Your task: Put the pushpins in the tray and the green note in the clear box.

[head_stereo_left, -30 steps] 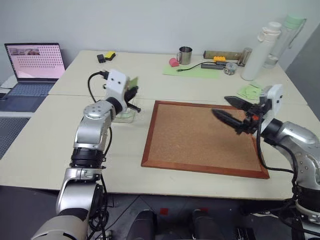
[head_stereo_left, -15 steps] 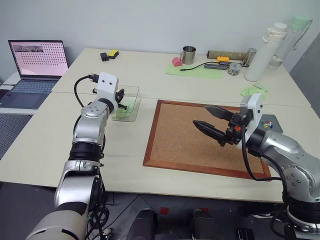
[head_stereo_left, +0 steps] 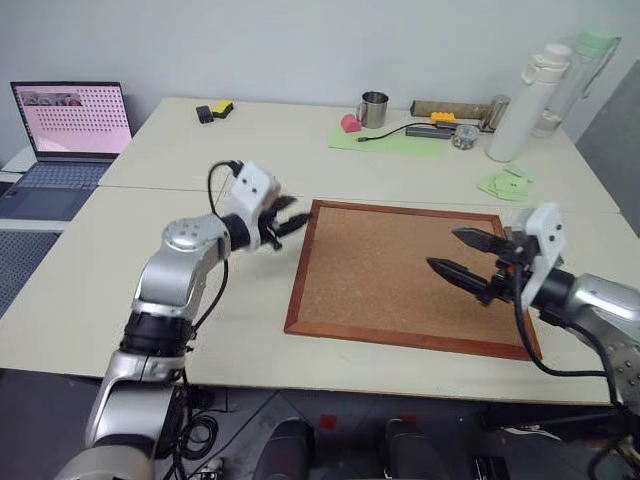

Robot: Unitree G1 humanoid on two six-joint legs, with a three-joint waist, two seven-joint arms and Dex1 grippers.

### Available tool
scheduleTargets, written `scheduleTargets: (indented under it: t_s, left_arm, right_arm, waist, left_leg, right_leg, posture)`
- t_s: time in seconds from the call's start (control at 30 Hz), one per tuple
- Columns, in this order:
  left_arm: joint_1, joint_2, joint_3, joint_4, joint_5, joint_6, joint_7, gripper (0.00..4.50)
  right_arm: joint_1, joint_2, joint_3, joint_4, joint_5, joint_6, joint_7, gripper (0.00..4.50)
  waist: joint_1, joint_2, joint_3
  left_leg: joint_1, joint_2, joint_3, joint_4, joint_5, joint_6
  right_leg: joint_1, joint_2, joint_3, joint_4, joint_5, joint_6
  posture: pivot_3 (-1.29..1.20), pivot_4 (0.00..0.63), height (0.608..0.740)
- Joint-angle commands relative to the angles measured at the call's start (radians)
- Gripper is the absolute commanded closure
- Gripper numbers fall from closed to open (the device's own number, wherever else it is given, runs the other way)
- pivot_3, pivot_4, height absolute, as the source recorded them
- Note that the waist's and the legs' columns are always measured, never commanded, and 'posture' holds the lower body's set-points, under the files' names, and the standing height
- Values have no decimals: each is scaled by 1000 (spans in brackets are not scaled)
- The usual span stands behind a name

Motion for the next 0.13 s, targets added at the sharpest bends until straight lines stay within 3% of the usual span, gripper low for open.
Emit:
scheduleTargets:
  t_s: [0.03, 0.13]
  left_arm:
    - [61, 70, 0, -119, -47, 36, -93, 2257]
    - [105, 108, -13, -146, -39, 6, -132, 2257]
  right_arm:
    - [57, -48, -67, -17, 2, -23, 52, 709]
    - [92, -56, -95, -13, -9, -35, 53, 709]
  waist:
    - [0, 0, 0]
    - [-1, 0, 0]
  left_leg:
    - [0, 0, 0, 0, 0, 0]
    - [1, 1, 0, 1, 0, 0]
  right_leg:
    - [0, 0, 0, 0, 0, -1]
    - [0, 1, 1, 0, -1, -1]
  posture:
    - [0, 150, 740]
    - [0, 150, 740]
